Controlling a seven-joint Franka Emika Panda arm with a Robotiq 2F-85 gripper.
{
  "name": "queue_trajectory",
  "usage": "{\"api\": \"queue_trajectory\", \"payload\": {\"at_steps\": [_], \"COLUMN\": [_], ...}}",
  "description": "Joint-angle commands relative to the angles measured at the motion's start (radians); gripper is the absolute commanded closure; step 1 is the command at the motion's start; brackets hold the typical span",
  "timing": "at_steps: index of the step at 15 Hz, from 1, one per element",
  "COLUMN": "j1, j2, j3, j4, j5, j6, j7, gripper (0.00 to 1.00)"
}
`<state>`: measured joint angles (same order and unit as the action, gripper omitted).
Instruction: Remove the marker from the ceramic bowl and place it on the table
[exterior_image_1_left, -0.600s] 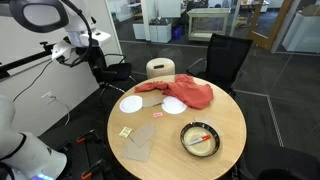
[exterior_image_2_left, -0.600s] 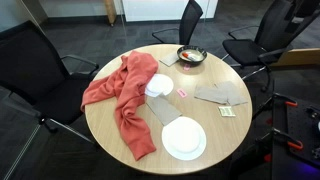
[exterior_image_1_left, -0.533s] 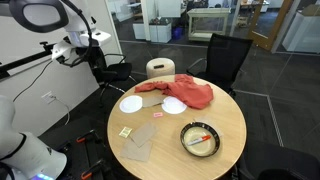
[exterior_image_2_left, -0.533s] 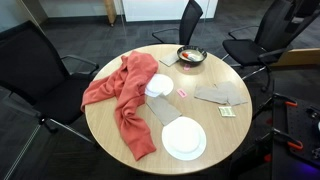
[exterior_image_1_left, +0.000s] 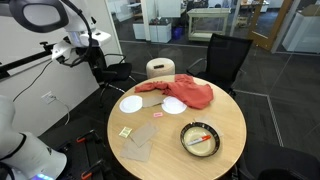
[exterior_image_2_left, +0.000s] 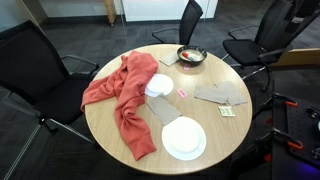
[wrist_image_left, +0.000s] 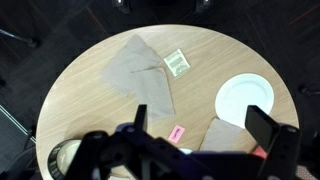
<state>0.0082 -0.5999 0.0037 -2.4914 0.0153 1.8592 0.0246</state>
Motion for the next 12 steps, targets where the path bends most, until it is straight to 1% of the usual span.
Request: {"api": "queue_trajectory", "payload": {"at_steps": [1, 10, 12], "j1": [-0.002, -0.002, -0.009], "j2": [0.000, 0.000, 0.014], "j3": [0.002, 0.002, 0.003], "j4": [0.002, 0.002, 0.016], "j5": [0.001, 0.001, -0.005], "j6": [-0.002, -0.002, 0.013], "j7": [-0.001, -0.001, 0.010], "gripper": [0.00, 0.00, 0.00]}}
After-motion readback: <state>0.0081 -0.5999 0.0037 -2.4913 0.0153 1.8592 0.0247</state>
